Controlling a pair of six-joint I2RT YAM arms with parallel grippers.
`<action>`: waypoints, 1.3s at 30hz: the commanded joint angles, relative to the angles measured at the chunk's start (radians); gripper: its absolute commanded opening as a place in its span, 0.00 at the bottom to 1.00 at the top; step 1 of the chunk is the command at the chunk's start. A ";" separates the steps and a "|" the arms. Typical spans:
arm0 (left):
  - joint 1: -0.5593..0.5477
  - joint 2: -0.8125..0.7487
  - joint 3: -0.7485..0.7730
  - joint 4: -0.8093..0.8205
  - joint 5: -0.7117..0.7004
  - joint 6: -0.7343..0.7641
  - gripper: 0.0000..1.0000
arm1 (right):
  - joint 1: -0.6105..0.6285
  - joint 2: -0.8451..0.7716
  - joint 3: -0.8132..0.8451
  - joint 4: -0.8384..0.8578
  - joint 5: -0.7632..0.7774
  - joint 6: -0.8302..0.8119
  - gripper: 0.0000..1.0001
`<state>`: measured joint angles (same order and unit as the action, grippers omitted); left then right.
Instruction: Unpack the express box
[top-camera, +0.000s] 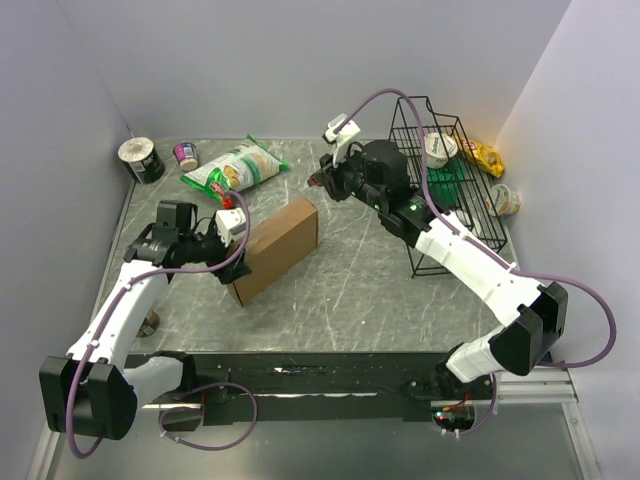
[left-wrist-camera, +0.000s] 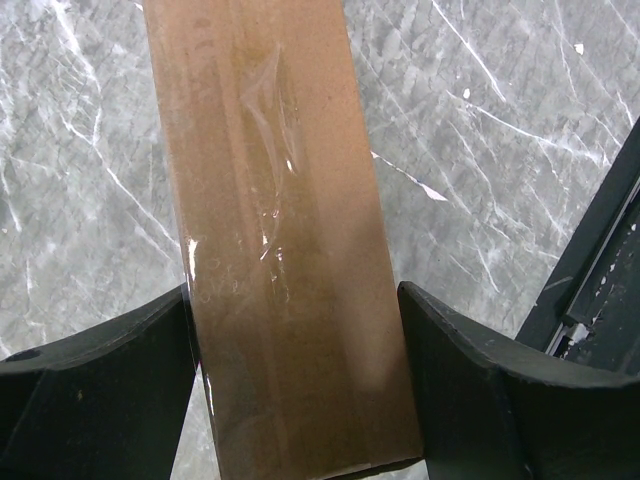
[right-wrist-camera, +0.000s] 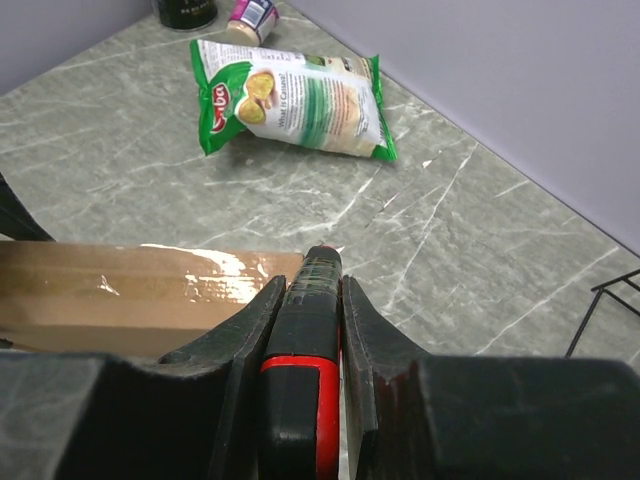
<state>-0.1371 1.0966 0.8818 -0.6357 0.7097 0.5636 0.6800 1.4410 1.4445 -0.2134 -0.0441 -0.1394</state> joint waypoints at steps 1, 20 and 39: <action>-0.004 -0.015 -0.024 -0.005 -0.007 0.004 0.79 | 0.021 -0.010 -0.016 0.092 0.012 0.021 0.00; -0.004 -0.010 -0.033 -0.002 -0.016 0.001 0.79 | 0.044 0.030 -0.012 0.074 0.026 -0.005 0.00; -0.004 -0.006 -0.043 0.001 -0.013 -0.005 0.79 | 0.044 0.050 -0.015 0.060 0.032 -0.022 0.00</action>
<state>-0.1375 1.0889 0.8677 -0.6167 0.7101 0.5552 0.7162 1.4799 1.4189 -0.1947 -0.0307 -0.1509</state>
